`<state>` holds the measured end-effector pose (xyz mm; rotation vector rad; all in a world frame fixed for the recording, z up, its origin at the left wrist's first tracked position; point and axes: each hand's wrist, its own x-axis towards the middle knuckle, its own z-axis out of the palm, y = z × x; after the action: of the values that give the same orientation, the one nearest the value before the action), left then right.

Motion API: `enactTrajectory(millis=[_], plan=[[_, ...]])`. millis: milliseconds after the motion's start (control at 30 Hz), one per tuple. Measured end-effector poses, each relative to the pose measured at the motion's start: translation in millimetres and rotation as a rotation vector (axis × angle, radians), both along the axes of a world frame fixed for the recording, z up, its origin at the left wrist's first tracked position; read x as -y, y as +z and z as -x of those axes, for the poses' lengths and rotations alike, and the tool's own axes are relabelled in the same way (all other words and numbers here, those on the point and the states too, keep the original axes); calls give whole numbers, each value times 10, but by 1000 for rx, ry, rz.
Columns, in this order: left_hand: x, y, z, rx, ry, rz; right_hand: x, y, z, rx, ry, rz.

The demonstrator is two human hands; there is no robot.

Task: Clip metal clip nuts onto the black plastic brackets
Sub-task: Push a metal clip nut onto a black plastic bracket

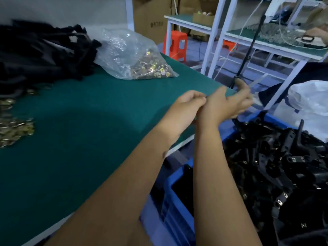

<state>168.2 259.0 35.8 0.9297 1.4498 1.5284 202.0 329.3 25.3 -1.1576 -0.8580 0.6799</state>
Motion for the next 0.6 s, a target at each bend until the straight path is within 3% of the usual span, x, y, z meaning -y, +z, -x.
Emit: enactTrajectory(millis=[100,333,500,600], plan=[[286,10,497,25,245,-70,263,46,617,81,290,-101],[1130,-266,1612,-190,713,-17,1057,-120,1876,462,948,-227],[1796,-393,2170,-426,964,7,1388,-306,2395,676,1232,-264],[2106,-397,2493,-377,1295,-59,1349,-404,2584,940,1333,-256]])
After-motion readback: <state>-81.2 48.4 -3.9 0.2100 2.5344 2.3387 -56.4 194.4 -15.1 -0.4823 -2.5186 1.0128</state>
